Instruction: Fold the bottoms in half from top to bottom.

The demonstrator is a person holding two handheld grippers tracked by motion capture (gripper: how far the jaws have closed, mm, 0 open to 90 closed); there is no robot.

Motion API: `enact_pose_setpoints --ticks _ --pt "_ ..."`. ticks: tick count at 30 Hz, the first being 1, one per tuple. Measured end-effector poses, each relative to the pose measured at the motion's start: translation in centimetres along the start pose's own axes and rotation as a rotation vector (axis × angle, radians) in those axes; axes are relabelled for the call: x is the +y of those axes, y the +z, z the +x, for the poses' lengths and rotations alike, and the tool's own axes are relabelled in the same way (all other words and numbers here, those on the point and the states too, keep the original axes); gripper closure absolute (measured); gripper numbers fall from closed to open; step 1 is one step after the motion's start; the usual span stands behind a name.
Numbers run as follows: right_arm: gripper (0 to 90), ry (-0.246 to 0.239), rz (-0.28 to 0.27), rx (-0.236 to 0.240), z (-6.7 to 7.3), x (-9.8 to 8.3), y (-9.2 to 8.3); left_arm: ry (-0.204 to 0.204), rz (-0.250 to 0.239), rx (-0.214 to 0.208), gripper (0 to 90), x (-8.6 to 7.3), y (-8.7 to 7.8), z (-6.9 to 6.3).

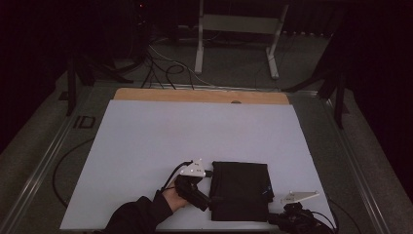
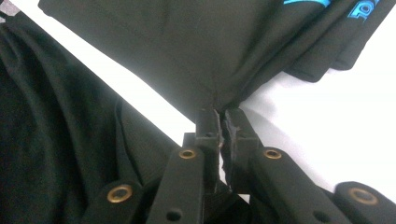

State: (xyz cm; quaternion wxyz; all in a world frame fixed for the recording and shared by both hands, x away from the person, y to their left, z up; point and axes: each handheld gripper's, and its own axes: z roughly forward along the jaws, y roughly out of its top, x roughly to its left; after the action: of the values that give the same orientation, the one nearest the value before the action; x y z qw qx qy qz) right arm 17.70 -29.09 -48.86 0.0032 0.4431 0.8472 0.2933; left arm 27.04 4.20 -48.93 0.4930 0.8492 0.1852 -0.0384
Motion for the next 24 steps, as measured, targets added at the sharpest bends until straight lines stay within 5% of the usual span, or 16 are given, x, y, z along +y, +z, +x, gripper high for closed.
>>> enact_pose_setpoints --ticks 8,14,24 --pt "46.8 -0.041 -0.072 -0.090 0.0 0.6 -1.5 0.025 -0.019 0.039 0.4 0.2 -0.2 -0.1" --pt "22.8 -0.052 -0.133 -0.111 0.0 2.0 -2.8 0.030 -0.036 0.066 0.1 0.8 -0.6 -0.2" --pt "13.2 -0.098 -0.238 -0.156 -0.2 6.1 -3.0 0.011 -0.047 0.113 0.1 1.8 -0.9 0.0"
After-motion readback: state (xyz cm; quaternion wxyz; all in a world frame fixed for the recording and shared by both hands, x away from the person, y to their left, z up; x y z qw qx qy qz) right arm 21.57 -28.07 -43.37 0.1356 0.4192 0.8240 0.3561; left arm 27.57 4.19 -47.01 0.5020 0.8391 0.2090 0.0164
